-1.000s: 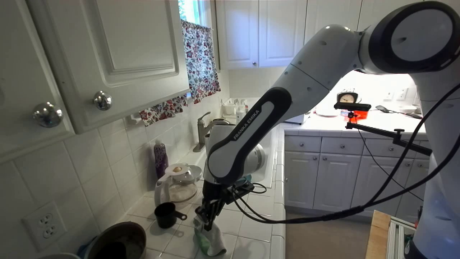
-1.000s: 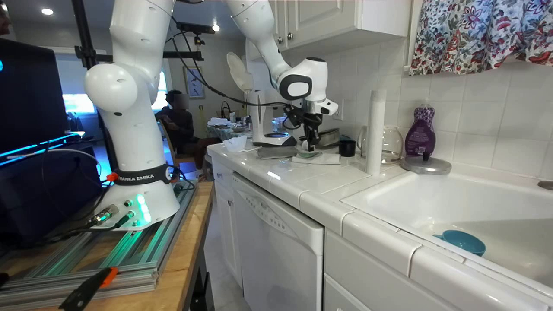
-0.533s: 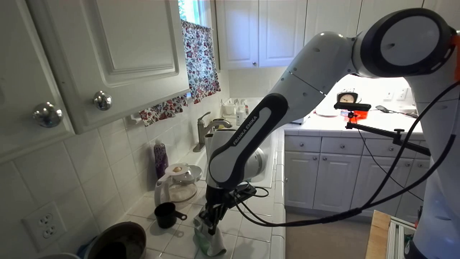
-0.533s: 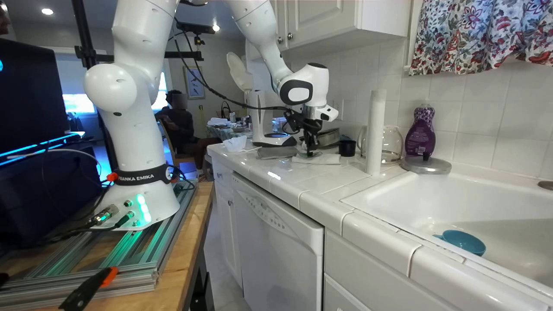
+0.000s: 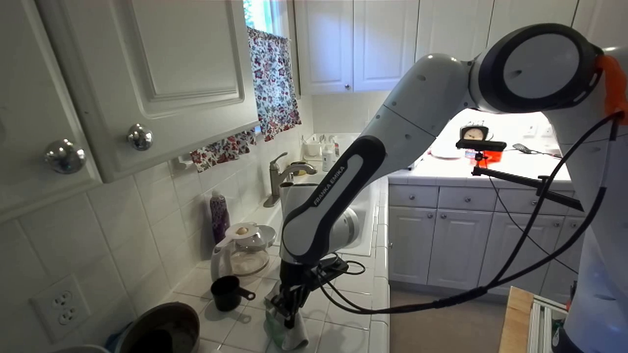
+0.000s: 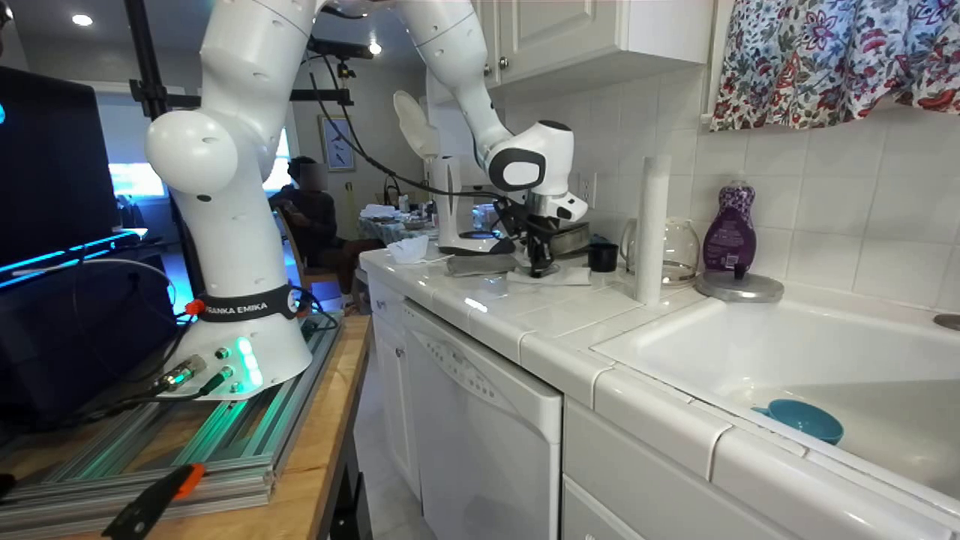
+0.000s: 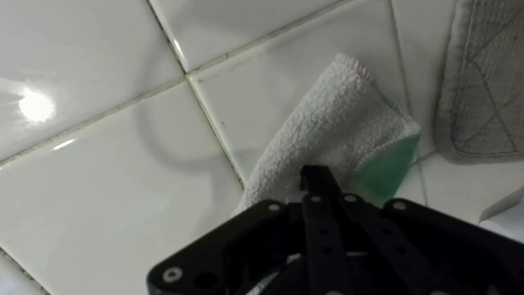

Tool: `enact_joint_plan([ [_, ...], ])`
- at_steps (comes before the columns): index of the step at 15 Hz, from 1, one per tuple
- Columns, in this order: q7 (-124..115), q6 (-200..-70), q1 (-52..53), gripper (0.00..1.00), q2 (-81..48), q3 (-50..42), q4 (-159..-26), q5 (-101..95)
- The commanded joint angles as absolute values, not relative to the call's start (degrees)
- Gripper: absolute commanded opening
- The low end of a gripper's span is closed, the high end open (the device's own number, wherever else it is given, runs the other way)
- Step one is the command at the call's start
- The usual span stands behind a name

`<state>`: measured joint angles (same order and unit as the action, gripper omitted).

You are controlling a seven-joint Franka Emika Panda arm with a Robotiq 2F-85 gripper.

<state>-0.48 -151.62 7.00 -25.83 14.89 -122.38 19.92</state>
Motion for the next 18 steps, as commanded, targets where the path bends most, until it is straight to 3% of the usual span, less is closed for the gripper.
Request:
enact_joint_plan([
  [1, 0.12, -150.18, 6.85, 0.00, -28.11, 15.53, -119.49, 20.16],
  [18, 2.75, -146.79, 8.87, 0.00, -32.27, 15.70, -111.80, 17.11],
])
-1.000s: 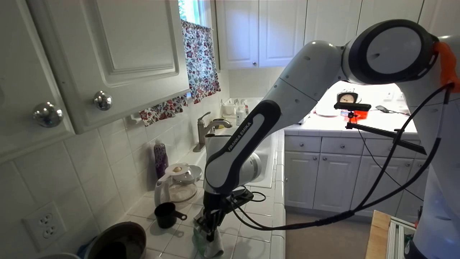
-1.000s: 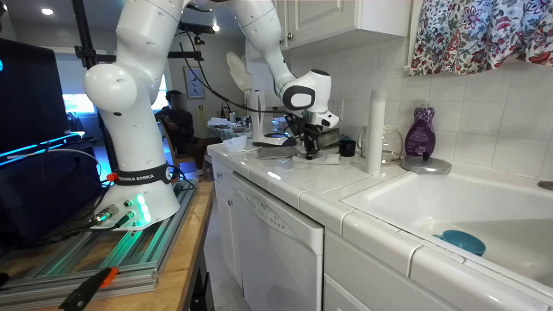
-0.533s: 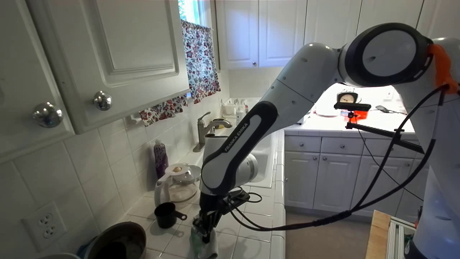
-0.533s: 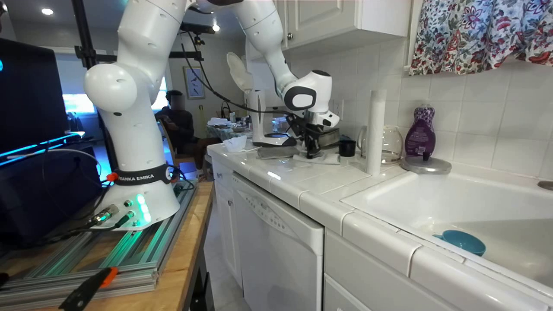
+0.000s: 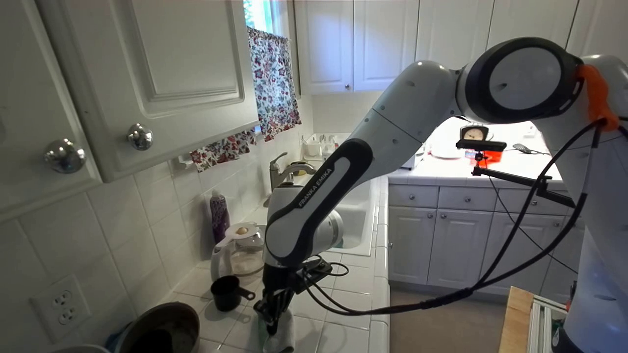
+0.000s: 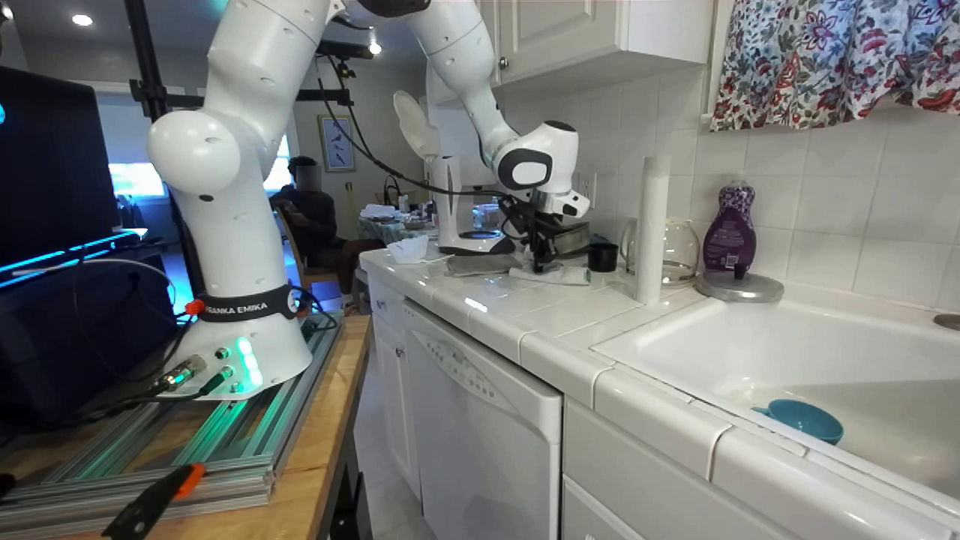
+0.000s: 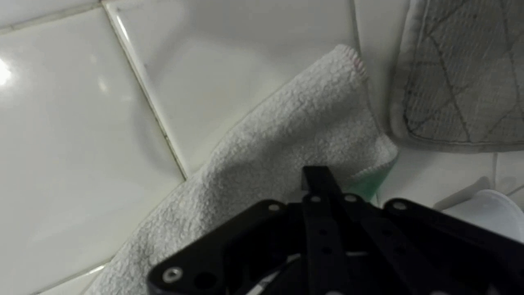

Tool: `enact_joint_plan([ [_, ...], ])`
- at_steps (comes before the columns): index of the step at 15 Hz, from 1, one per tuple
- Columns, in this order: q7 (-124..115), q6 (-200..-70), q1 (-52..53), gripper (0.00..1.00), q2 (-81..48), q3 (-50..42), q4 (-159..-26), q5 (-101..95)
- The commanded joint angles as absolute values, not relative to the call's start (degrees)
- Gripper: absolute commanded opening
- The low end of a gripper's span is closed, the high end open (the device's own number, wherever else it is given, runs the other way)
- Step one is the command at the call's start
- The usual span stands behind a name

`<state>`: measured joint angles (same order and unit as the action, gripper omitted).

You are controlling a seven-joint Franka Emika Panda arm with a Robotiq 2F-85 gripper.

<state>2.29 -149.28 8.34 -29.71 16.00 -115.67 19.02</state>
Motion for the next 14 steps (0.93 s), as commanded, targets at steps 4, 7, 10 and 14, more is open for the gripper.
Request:
enact_joint_plan([
  [4, 3.27, -146.87, 10.27, 0.00, -33.75, 14.97, -109.15, 14.22],
  [7, 4.76, -146.26, 10.96, 0.00, -36.15, 15.11, -106.16, 11.55],
  [10, 5.04, -145.78, 12.20, 0.00, -37.23, 14.86, -104.63, 9.15],
  [14, 1.68, -147.93, 12.55, 0.00, -32.50, 13.84, -109.54, 9.35],
])
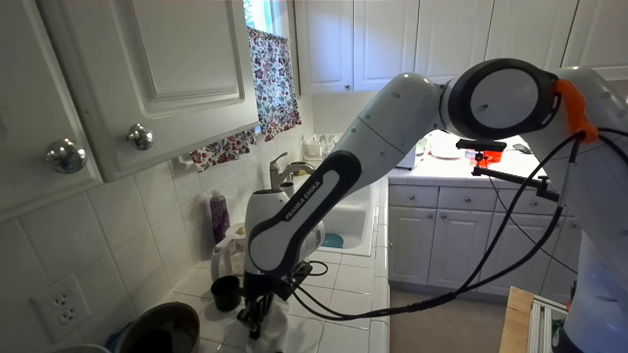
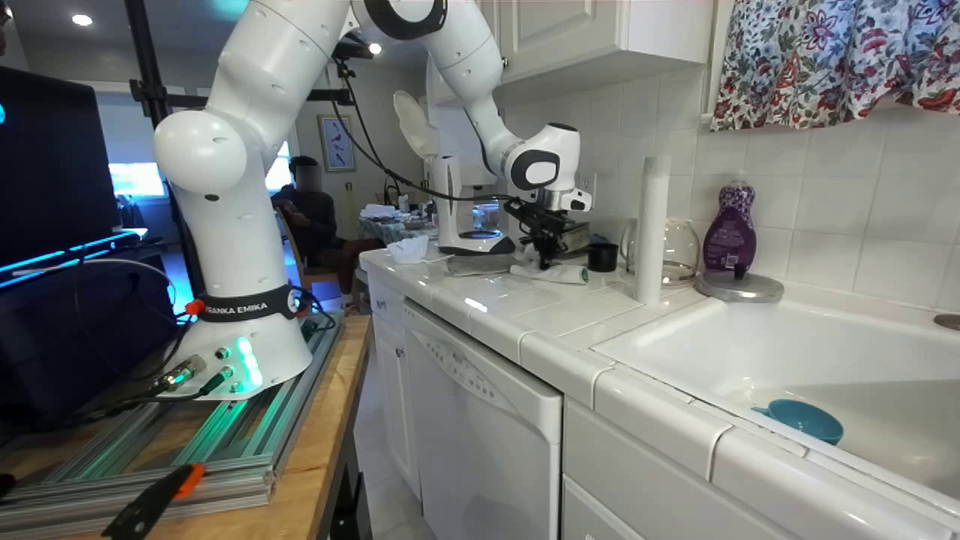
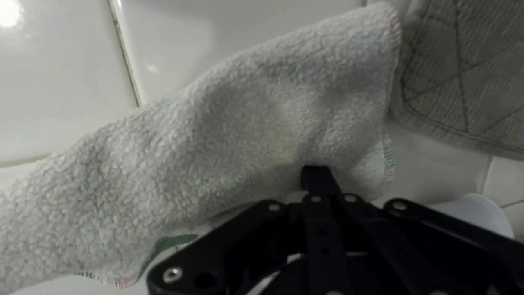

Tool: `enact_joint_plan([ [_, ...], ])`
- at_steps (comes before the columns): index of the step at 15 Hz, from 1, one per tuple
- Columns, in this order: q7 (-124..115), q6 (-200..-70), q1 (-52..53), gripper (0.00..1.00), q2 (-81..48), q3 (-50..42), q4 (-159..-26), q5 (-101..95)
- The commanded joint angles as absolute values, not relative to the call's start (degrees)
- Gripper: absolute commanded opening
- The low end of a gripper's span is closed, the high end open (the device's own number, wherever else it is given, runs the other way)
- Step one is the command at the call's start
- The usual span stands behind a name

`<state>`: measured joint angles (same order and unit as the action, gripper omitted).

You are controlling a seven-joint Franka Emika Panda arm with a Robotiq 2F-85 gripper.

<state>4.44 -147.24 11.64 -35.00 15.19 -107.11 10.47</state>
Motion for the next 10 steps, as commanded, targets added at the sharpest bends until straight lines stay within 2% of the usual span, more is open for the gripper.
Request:
enact_joint_plan([
  [1, 0.57, -148.50, 12.41, 0.00, -31.24, 13.61, -111.08, 9.90],
  [6, -8.77, -148.83, 12.24, 0.00, -26.16, 8.80, -118.45, 9.65],
  [10, -11.38, -148.33, 10.39, 0.00, -27.12, 5.23, -120.43, 9.80],
])
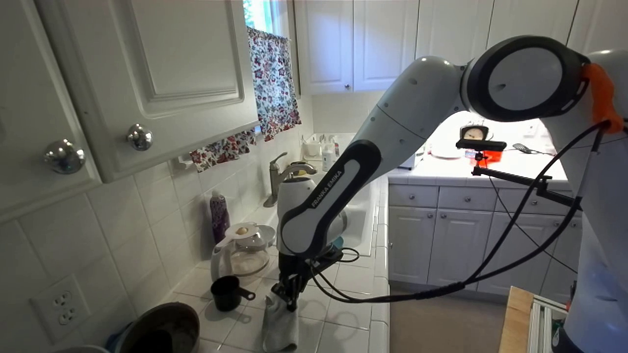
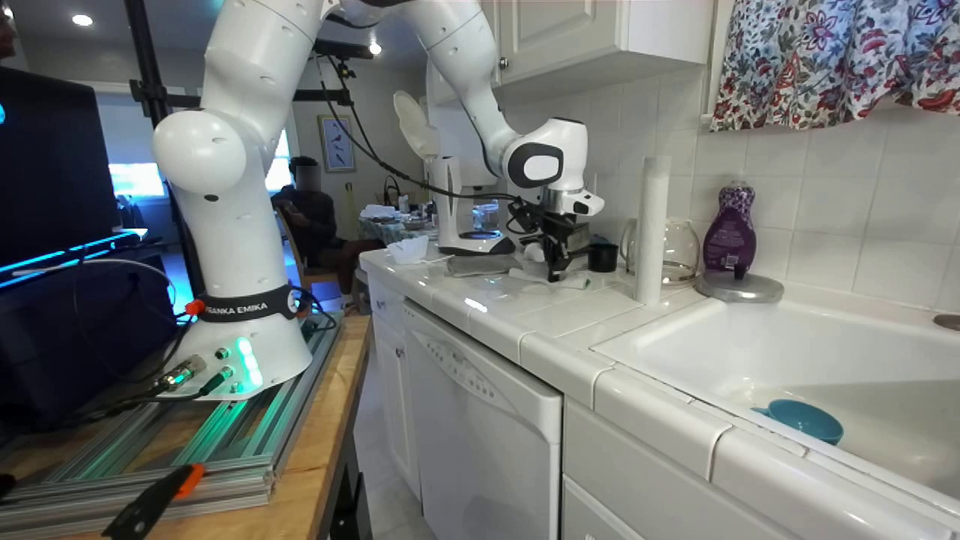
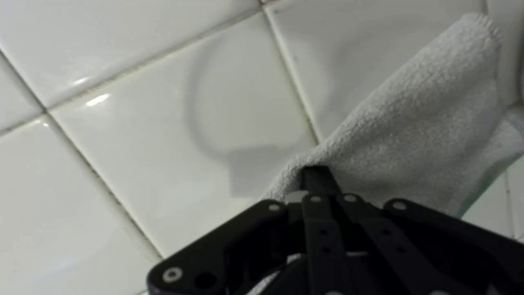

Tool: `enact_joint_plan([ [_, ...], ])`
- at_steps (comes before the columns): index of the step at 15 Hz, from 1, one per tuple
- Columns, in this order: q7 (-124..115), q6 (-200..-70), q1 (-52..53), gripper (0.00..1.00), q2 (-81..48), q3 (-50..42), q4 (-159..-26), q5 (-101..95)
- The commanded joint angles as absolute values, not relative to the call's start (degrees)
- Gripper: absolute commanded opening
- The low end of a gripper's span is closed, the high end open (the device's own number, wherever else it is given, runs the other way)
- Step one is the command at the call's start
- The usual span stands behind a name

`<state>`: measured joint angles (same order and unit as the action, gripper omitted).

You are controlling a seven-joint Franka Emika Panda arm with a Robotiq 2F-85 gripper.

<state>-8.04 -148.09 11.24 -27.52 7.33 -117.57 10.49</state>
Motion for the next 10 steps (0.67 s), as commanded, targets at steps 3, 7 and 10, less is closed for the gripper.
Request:
enact_joint_plan([
  [3, -16.00, -148.51, 9.79, 0.00, -25.49, 2.64, -122.31, 9.89],
  [7, -17.71, -147.96, 7.81, 0.00, -21.86, 2.67, -126.48, 12.39],
  [10, -15.59, -150.66, 8.31, 0.00, -17.70, 4.88, -131.03, 12.13],
])
